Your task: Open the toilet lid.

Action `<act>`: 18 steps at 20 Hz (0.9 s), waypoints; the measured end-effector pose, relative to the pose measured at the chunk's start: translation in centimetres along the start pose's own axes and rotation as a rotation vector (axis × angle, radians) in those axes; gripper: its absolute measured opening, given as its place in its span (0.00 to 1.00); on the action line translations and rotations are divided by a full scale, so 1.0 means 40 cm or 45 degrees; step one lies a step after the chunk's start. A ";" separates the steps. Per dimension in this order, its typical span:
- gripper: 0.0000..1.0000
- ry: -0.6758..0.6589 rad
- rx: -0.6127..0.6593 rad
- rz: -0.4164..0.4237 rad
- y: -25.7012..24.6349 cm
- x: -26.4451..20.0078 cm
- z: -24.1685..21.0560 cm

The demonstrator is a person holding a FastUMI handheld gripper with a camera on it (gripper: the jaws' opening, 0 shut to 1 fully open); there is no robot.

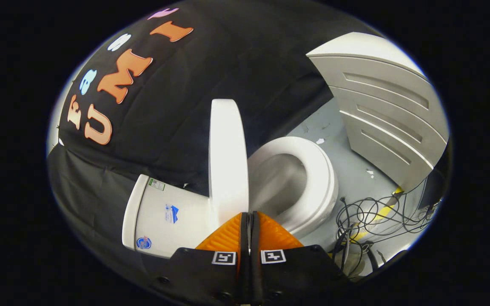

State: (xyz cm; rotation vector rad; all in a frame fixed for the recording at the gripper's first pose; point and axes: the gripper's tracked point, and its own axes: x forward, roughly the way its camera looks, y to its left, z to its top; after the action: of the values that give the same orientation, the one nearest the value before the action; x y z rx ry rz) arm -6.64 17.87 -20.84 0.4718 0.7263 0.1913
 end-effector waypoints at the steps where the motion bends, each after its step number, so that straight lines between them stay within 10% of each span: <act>1: 0.08 -0.005 -0.019 -0.009 0.008 -0.004 -0.001; 18: 0.08 -0.030 -0.187 -0.066 0.145 -0.030 -0.007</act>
State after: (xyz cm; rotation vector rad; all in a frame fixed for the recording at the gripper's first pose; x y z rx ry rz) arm -7.76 22.65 -17.54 0.3146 0.6955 0.1889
